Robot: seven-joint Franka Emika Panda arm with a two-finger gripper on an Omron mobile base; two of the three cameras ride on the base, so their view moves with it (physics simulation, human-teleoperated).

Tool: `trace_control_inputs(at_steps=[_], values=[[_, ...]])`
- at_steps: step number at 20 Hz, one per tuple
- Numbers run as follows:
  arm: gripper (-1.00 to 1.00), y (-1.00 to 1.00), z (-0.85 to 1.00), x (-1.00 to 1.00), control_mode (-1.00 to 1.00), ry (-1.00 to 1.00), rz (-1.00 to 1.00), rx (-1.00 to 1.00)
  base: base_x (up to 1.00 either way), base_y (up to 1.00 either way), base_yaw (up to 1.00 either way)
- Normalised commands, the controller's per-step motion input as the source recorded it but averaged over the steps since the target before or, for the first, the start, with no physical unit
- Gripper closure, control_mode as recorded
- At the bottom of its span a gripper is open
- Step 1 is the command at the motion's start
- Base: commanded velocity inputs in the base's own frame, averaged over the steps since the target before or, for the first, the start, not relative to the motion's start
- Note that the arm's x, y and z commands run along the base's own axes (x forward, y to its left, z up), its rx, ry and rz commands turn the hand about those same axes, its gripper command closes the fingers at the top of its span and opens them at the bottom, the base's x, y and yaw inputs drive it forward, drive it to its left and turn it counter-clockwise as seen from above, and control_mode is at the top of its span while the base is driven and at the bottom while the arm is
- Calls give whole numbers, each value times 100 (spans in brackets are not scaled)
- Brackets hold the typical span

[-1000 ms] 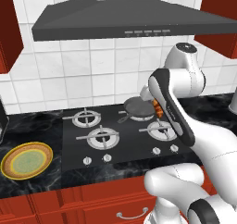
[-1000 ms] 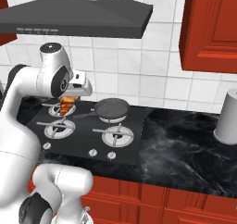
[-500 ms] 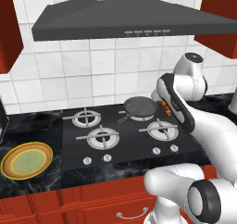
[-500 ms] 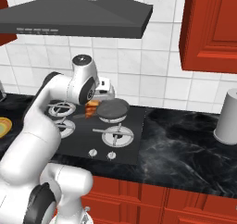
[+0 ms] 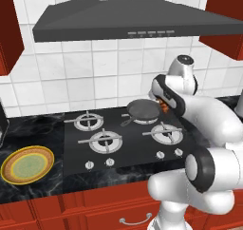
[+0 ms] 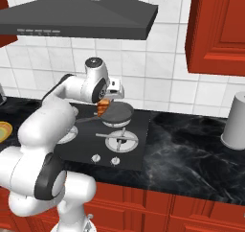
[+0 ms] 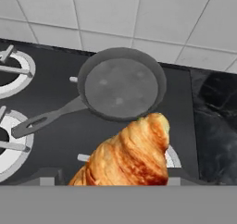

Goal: Pick the croissant and place it on the pan. Then turn on the stove to warm the croissant.

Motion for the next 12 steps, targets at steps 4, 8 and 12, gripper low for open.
trace_control_inputs(at_steps=[4,8,12], values=[[100,0,-32,67,-100,0,-1,0,0,0,0],[100,0,-46,53,-100,0,0,-1,0,0,0],[100,0,-38,47,-100,0,0,-1,0,0,0]])
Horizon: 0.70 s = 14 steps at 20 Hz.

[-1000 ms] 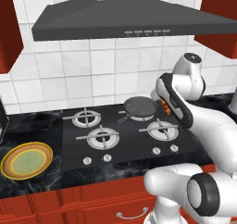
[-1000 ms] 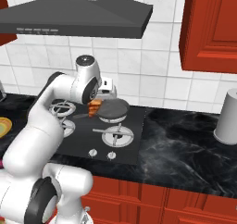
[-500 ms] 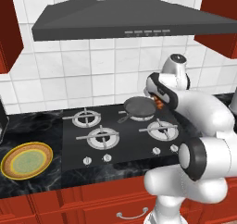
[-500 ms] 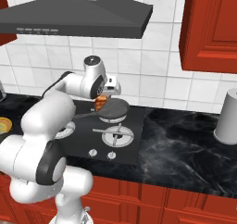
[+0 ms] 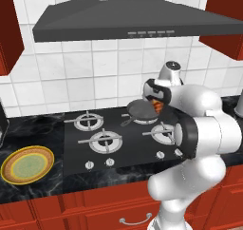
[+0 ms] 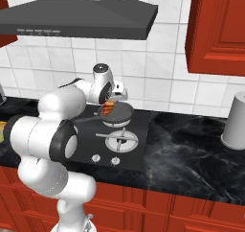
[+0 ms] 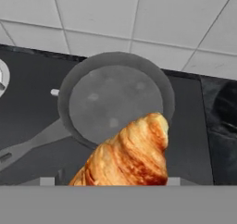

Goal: Pick the croissant and place it on the pan. Then turn on the stove to warm the croissant.

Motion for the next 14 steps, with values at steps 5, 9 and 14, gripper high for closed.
trace_control_inputs(at_steps=[5,9,14], values=[[100,0,-12,50,-100,0,0,0,0,0,0],[100,0,-10,43,-100,0,0,0,0,0,0],[100,0,-10,34,-100,0,0,0,0,0,0]])
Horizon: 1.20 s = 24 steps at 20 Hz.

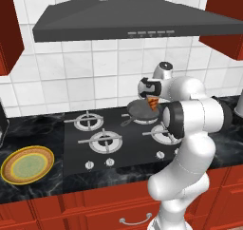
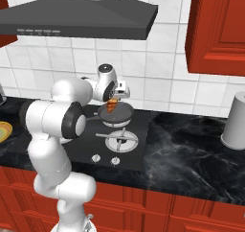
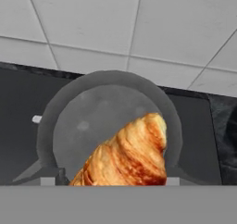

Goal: Pick the croissant and place it on the pan. Then turn on the stove to warm the croissant.

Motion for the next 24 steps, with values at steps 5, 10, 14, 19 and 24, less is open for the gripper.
trace_control_inputs(at_steps=[5,10,14,19,24], values=[[100,0,-25,7,-100,0,0,0,0,0,0],[100,0,-31,3,-100,2,0,0,0,0,0],[100,0,-27,13,-100,1,0,0,0,0,0],[100,0,-17,30,-100,0,0,0,0,0,0],[100,0,-14,27,-100,0,0,0,0,0,0]])
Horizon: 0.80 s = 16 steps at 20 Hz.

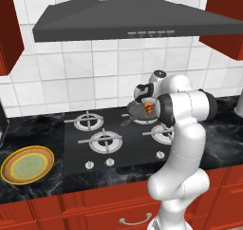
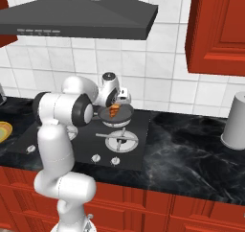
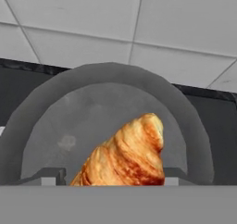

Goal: Pick the croissant and place it on the pan. Then turn on the stove to warm the croissant.

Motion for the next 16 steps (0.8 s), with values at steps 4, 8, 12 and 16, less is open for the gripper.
trace_control_inputs(at_steps=[4,8,12,16], values=[[100,0,-15,22,-100,0,0,0,0,0,0],[100,0,-16,19,-100,0,0,0,0,0,0],[100,0,-15,14,-100,0,0,0,0,0,0],[100,0,-14,8,-100,0,0,0,0,0,0]])
